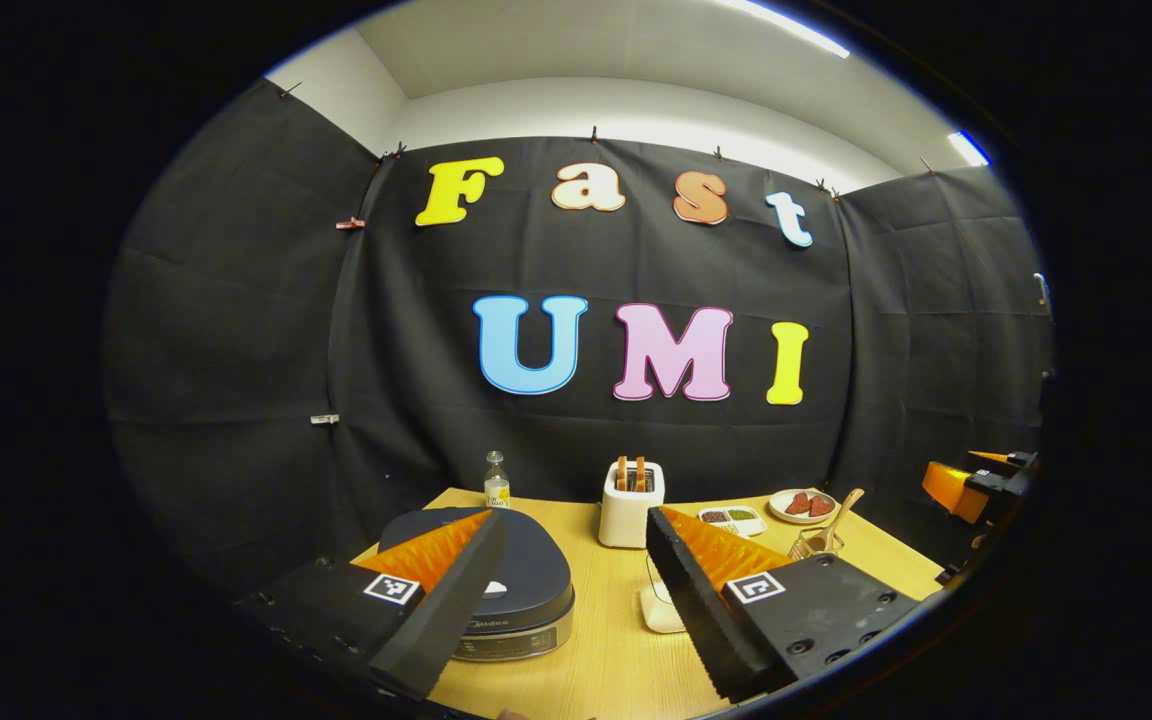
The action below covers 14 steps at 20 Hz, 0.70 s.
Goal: Close the left gripper, press the button to open the rice cooker; take a wooden spoon from the chopstick holder with the right hand, scoop a spoonful of rice and pour it into the rice cooker, then put the wooden spoon back into the chopstick holder.
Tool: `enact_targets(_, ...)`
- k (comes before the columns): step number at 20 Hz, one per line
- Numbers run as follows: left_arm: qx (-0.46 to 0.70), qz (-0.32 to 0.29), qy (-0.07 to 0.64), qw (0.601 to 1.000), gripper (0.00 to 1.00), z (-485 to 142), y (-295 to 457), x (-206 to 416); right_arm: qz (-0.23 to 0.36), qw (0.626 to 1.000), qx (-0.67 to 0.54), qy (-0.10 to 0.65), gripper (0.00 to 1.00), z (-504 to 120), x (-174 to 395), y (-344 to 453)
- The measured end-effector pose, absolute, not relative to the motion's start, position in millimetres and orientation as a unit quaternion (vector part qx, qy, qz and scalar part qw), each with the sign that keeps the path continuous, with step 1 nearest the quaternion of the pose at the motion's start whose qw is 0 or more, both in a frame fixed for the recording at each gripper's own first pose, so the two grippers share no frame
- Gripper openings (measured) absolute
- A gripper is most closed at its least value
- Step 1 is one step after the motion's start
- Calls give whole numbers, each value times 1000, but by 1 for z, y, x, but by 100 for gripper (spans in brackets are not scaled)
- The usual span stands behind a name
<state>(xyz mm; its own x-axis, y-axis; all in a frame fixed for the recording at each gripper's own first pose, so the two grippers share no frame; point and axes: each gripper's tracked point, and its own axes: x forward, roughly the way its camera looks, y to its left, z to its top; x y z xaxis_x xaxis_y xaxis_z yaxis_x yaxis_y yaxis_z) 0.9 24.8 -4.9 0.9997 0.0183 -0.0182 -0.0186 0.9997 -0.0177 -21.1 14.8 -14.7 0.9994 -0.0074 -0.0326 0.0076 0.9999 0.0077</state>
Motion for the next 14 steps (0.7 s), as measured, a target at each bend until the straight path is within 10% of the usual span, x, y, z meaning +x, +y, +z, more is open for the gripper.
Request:
enact_targets(5,-18,18,29,999,93,-7,56,15,-5,1000,5,20,98,-16,-28,15)
enact_targets(14,-31,3,101,994,29,-31,95,51,-10,999,1,44,98,-34,-44,13)
